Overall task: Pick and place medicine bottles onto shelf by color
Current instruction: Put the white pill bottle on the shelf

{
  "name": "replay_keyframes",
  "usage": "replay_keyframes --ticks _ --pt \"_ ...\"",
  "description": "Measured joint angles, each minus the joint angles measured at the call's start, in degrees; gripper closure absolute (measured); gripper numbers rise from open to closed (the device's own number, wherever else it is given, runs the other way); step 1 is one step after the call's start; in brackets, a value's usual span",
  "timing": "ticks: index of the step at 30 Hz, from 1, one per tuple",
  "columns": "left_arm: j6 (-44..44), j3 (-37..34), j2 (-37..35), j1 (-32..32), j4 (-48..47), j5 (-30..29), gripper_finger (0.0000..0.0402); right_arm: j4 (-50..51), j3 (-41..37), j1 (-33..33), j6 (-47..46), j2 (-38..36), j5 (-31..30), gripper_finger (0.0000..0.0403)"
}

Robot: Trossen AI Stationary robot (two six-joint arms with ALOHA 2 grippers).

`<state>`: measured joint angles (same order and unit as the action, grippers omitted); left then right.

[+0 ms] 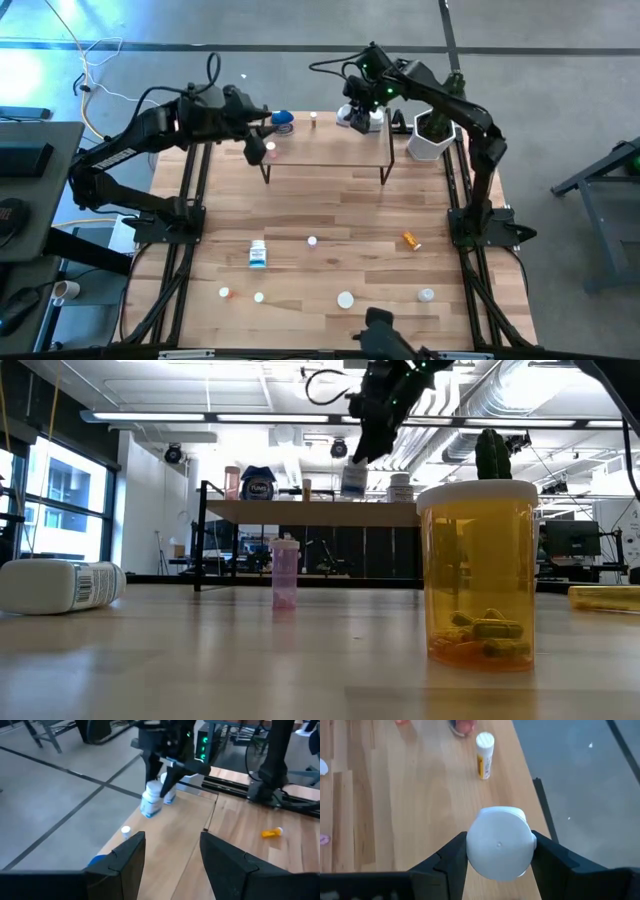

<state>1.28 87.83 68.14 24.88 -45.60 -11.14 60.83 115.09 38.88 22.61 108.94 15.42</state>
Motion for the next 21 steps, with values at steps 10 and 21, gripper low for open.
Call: replay_keyframes --ticks 10,21 --pt "0.0 0.0 0.0 1.95 0.0 0.03 0.0225 1.62 -0.02 -0.03 1.9 2.75 -0.26 0.0236" --pt "0.0 0.0 0.0 2.93 -0.91 0.06 0.0225 3.21 -0.04 -0.05 3.24 2.82 -1.95 0.0235"
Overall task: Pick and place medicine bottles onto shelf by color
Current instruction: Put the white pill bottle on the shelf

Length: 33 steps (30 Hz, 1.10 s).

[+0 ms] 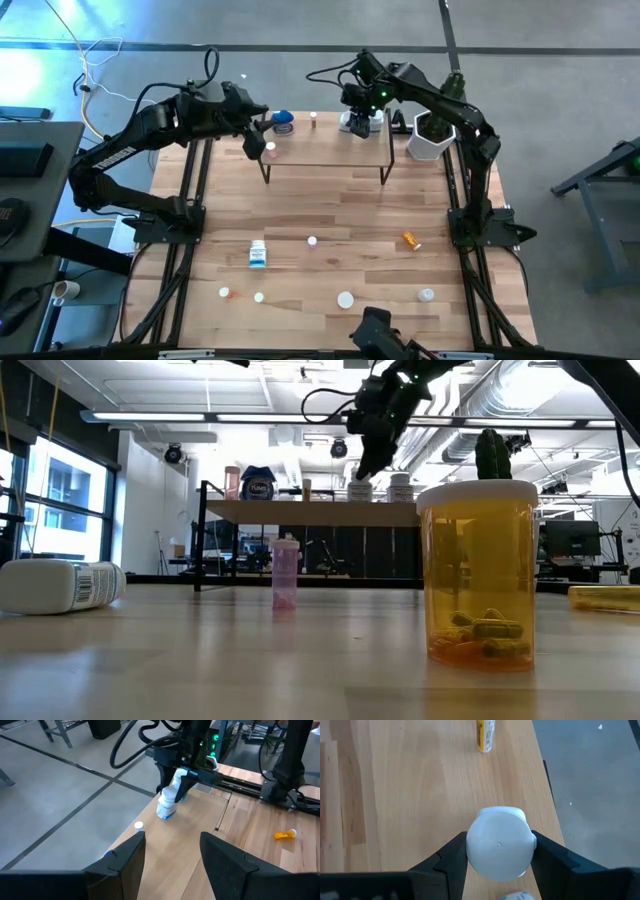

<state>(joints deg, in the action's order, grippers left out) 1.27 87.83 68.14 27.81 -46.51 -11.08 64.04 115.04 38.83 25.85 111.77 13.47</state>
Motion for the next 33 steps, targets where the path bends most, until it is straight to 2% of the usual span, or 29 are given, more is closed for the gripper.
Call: replay_keyframes --ticks 5,15,27,33 --pt "-0.02 0.0 0.0 -0.02 -0.03 0.03 0.0225 0.23 0.0 -0.15 0.17 0.0 -0.02 0.0231" --pt "-0.02 0.0 0.0 -0.02 -1.12 0.01 0.0221 0.0 -0.02 -0.61 0.11 -0.02 -3.8 0.0175" --pt "1.98 0.0 0.0 -0.02 -4.95 -0.03 0.0162 -0.47 -0.02 -0.59 -0.09 -0.02 -1.96 0.0171" --pt "2.01 0.0 0.0 -0.02 -4.99 -0.03 0.015 -1.27 -0.02 -0.6 -0.28 -0.02 -1.17 0.0171"
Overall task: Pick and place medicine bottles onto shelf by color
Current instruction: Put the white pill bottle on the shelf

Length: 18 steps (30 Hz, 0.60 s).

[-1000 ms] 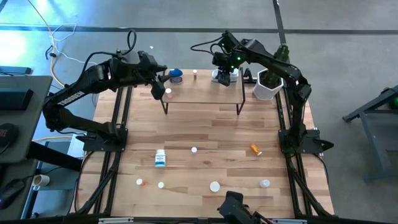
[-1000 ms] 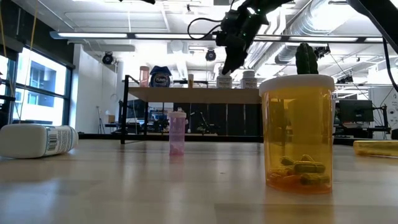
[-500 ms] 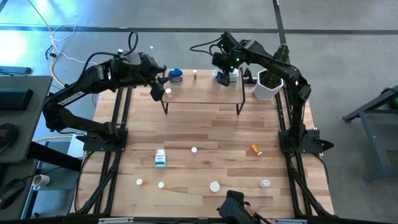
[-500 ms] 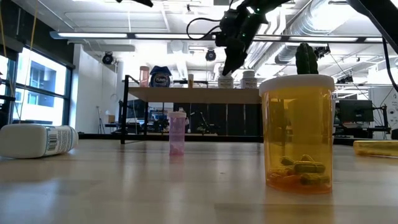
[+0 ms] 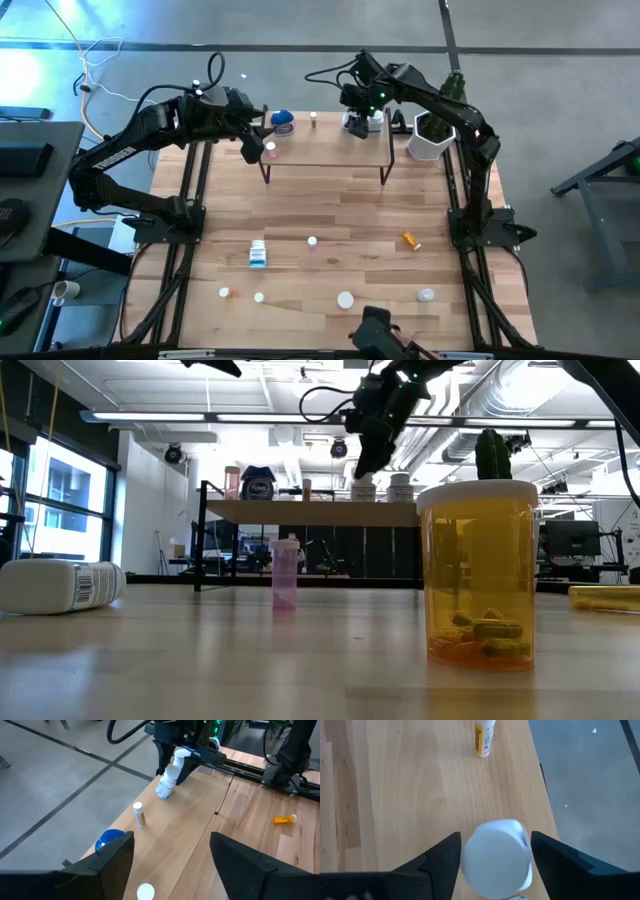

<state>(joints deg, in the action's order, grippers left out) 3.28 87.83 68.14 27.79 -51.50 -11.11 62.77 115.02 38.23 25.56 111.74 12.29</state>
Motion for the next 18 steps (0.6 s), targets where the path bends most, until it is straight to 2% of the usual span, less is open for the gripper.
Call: replay_keyframes --ticks 18 --pt "-0.5 0.0 0.0 0.0 -0.53 0.0 0.0149 -4.36 1.11 1.17 -0.15 0.0 0.11 0.0171"
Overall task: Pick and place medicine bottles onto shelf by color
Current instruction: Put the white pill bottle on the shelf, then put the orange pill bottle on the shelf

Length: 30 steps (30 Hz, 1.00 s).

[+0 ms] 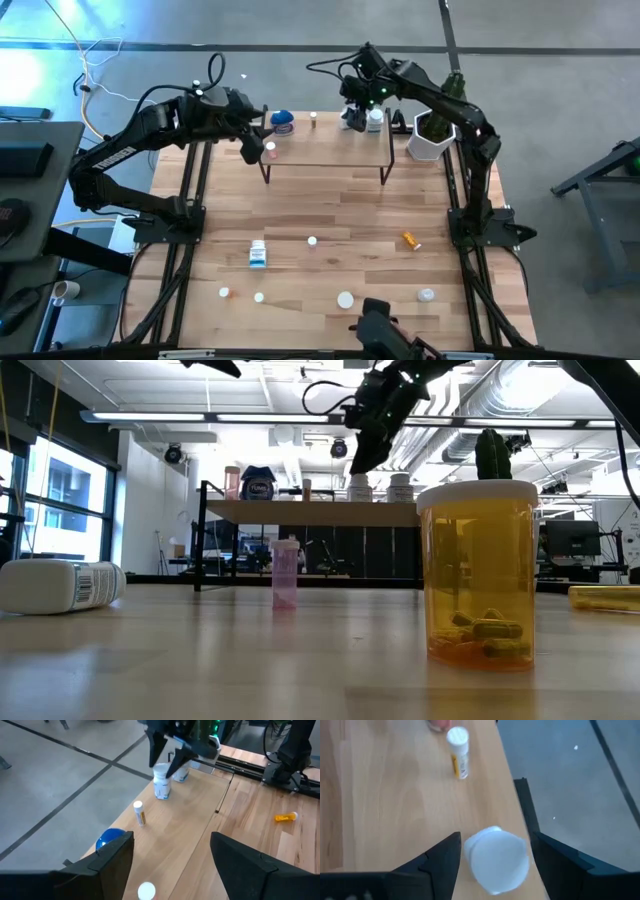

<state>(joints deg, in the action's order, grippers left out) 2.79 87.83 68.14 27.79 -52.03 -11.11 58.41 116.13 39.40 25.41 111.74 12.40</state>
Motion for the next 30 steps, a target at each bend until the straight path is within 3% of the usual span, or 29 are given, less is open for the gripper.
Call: replay_keyframes --ticks 16,30 --pt "0.0 0.0 0.0 -1.85 -11.9 1.03 0.0149 0.87 6.23 -0.32 -6.98 -0.15 -0.17 0.0171" --pt "-0.85 0.0 -1.09 -12.7 -29.34 6.62 0.0149 2.51 12.11 -4.1 -14.15 -0.09 -3.69 0.0171"
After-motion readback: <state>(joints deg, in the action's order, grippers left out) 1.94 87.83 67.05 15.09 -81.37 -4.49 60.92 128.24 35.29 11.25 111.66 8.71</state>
